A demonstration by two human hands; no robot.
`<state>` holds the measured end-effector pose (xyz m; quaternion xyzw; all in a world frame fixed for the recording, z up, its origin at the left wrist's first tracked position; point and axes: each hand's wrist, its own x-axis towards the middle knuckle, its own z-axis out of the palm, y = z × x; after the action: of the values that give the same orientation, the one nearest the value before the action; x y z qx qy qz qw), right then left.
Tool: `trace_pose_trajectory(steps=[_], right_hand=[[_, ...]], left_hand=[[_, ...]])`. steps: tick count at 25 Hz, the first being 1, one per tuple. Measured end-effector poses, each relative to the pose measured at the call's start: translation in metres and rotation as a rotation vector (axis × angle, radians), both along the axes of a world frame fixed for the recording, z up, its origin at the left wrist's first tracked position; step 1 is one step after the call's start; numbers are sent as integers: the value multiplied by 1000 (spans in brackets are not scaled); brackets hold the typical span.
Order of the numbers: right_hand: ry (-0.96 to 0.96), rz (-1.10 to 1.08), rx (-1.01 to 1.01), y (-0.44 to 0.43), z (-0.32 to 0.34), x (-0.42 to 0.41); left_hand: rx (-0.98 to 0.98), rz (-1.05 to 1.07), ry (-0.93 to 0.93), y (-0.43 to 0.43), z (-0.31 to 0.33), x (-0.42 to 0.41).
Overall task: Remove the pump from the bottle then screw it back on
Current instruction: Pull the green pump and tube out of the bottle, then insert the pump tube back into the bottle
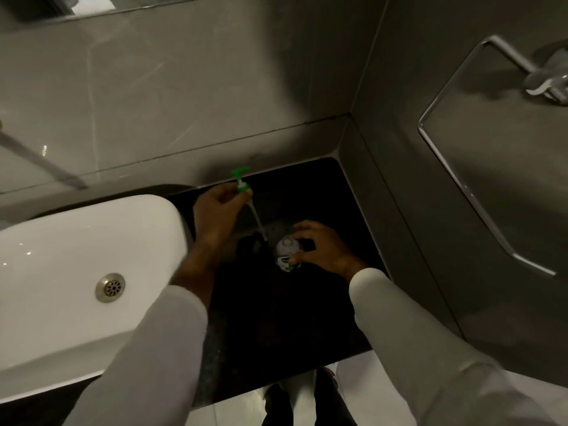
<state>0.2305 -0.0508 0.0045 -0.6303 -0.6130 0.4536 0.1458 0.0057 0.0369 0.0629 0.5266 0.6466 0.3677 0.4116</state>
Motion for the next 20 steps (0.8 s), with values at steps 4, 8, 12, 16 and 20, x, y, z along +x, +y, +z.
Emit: trace_pose_trajectory(steps=[4, 8, 12, 16, 20], right_hand=[[-40, 2, 9, 4, 5, -1], [-74, 9, 12, 7, 6, -3], [-100, 28, 12, 10, 4, -3], [-158, 58, 44, 11, 3, -1], [-160, 64, 60, 13, 2, -1]], left_hand=[[202, -193, -204, -11, 40, 1], [254, -252, -172, -22, 35, 10], [253, -291, -117, -27, 18, 15], [227, -314, -17, -34, 4, 21], [138, -375, 91, -44, -18, 22]])
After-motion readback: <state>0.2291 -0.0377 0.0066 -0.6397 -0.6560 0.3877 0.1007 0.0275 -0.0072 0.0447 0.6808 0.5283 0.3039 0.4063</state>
